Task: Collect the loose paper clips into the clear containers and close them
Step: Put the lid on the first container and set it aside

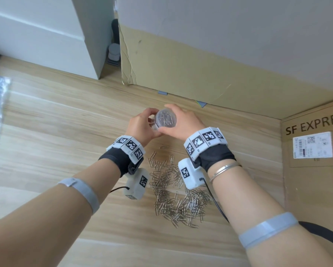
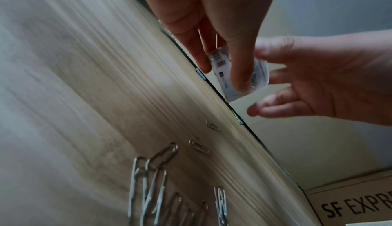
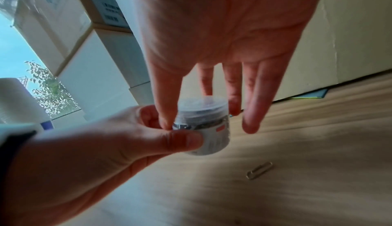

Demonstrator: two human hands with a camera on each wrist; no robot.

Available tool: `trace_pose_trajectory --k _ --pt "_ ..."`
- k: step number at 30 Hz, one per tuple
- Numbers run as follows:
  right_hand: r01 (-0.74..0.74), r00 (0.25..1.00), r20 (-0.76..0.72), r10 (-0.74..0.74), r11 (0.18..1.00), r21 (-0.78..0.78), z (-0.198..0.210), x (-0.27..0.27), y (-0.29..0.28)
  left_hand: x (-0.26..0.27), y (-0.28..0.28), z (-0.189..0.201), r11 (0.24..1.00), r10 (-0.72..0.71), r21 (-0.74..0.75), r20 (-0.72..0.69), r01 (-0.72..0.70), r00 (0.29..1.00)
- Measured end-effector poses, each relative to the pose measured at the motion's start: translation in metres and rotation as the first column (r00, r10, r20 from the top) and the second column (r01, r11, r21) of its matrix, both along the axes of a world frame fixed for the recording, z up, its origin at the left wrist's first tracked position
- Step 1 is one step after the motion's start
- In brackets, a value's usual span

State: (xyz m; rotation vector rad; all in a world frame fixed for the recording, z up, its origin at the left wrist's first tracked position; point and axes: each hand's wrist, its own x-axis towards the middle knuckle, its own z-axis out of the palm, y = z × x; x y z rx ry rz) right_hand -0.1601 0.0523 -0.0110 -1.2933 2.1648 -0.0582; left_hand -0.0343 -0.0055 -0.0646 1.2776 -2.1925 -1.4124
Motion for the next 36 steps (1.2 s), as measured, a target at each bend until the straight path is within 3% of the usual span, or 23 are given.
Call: trace_pose_trajectory --k 6,16,19,22,27,31,34,36 --pt "-0.070 0.982 -0.171 0.077 0.997 0.044 -0.002 0.001 -0.009 0.002 0.002 -0.001 0.998 -0.025 0.062 -0.007 0.025 1.000" --pt "0.091 0.935 -0.355 -0.023 0.981 0.174 0.002 0.006 -0.019 -0.007 0.006 -0.001 1.000 -0.007 0.012 0.010 0.007 1.000" --pt "0.077 0.973 -0.228 -0.047 0.989 0.125 -0.006 -0.002 -0.013 -0.003 -0.001 -0.004 1.000 -0.001 0.022 0.012 0.001 1.000" --pt "-0.047 0.997 -0.064 0.051 0.997 0.065 -0.010 -0.002 -0.010 -0.001 -0.005 -0.005 1.000 0.003 0.011 0.002 -0.003 1.000" --pt "-0.077 0.985 -0.149 0.087 0.995 0.071 -0.011 -0.004 -0.015 -0.002 -0.005 -0.007 1.000 -0.001 -0.001 0.015 0.001 1.000" --pt "-0.046 0.989 -0.133 0.057 0.996 0.083 -0.012 -0.005 -0.015 -0.004 -0.005 -0.007 1.000 0.019 -0.001 0.006 -0.019 1.000" --pt "0.016 0.997 -0.082 -0.014 1.000 0.020 -0.018 -0.007 -0.013 -0.008 -0.009 -0.008 0.999 0.031 -0.012 0.002 -0.031 1.000" --pt "0.090 0.996 0.028 -0.089 0.996 -0.015 -0.019 -0.008 -0.012 -0.011 -0.014 -0.011 0.998 0.057 -0.007 -0.005 -0.057 0.998"
